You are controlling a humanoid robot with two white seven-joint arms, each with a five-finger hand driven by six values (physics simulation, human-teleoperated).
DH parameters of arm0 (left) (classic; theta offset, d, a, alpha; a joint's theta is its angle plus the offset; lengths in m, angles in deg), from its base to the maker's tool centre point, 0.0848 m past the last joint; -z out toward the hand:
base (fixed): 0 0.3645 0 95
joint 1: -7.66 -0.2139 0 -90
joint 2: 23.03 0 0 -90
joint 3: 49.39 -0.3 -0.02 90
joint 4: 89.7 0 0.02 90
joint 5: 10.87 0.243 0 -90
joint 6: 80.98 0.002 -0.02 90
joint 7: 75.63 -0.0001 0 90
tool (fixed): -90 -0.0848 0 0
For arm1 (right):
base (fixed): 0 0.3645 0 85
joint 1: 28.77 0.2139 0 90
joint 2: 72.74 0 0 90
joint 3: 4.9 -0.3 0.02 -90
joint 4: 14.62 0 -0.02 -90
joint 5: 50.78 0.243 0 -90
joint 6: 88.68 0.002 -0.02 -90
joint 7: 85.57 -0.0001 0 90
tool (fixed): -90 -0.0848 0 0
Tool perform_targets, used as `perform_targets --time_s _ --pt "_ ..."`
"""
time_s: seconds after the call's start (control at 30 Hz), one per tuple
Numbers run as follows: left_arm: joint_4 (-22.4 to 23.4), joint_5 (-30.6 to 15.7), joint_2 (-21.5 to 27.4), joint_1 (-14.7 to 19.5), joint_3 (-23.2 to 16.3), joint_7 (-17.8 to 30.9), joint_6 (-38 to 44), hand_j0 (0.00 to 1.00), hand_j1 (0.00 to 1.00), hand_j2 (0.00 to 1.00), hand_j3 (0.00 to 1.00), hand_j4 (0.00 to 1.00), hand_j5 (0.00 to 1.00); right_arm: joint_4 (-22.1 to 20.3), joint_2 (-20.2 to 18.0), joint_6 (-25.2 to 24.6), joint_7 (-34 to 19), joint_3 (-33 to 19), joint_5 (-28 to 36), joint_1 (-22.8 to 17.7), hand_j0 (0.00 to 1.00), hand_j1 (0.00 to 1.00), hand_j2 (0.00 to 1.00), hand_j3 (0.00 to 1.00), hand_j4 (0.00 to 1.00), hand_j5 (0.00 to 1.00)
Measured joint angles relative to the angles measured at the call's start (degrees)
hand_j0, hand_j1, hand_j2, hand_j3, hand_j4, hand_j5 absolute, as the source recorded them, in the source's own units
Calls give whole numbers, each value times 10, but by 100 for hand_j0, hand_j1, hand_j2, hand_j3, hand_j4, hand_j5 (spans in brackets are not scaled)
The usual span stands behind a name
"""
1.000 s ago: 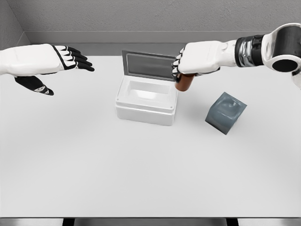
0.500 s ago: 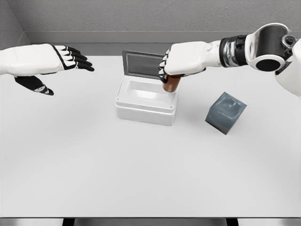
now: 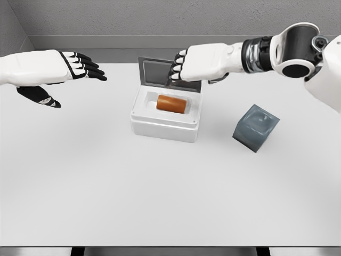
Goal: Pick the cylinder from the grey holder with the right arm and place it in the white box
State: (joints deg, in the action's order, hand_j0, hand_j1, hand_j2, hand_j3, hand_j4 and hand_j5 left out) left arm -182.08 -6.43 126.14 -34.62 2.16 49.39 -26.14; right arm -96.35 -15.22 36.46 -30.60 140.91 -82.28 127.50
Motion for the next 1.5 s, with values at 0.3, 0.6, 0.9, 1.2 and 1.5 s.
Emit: perform_targets --time_s 0.3,0.6,0.9,1.2,1.5 --pt "45 14 -66 77 -3 0 1 100 100 100 100 100 100 -139 -169 1 0 -143 104 -146 100 100 100 100 100 100" --pt "179 94 -219 141 -43 0 0 100 100 100 100 100 100 -175 -262 1 0 -381 413 -428 100 100 100 100 100 100" --pt "246 146 -282 163 -65 0 0 100 100 100 100 100 100 -176 -174 0 0 -492 530 -607 100 100 100 100 100 100" --pt "329 195 -321 180 -71 0 0 100 100 100 100 100 100 -170 -123 0 0 -514 528 -620 100 100 100 100 100 100" --pt "373 235 -358 199 -72 0 0 100 100 100 100 100 100 -169 -116 0 0 -514 528 -622 100 100 100 100 100 100"
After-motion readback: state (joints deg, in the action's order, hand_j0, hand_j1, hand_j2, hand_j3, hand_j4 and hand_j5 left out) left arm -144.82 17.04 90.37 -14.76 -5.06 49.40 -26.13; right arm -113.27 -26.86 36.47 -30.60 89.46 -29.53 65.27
